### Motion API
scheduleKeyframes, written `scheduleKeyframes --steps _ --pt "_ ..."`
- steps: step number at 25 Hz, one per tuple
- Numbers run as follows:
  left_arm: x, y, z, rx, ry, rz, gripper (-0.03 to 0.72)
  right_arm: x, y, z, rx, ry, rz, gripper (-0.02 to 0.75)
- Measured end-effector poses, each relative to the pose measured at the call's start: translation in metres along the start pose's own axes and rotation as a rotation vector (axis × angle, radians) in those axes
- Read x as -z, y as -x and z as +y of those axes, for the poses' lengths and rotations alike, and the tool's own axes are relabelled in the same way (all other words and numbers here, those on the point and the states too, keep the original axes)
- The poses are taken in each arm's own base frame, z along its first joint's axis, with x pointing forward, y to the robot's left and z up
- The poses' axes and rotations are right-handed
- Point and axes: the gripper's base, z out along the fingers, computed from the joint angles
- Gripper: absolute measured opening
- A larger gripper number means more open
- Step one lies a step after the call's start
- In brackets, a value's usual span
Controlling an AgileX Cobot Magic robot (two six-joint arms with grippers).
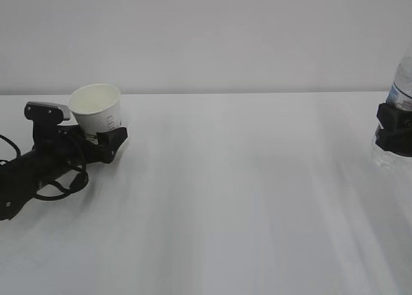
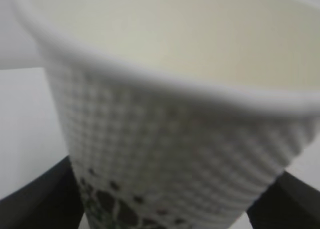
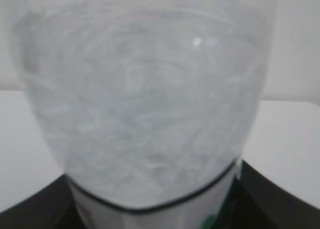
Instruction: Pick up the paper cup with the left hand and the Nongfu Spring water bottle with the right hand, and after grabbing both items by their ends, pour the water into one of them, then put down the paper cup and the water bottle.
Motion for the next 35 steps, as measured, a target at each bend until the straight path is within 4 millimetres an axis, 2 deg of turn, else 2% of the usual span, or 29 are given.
scheduleKeyframes --steps 11,22,32,35 --pt "-0.01 0.006 0.002 -0.006 0.003 -0.035 0.684 0.0 0.001 0.0 0.021 0.0 -0.006 0.459" --pt "-0.01 0.006 0.002 -0.006 0.003 -0.035 0.559 0.0 0.001 0.0 0.023 0.0 -0.006 0.459" --pt "-0.009 0.005 -0.007 0.008 -0.101 -0.008 0.552 0.0 0.001 0.0 0.023 -0.001 -0.007 0.459" --pt "-0.009 0.01 -0.01 0.0 -0.126 -0.015 0.552 0.0 0.001 0.0 0.023 -0.001 -0.007 0.458"
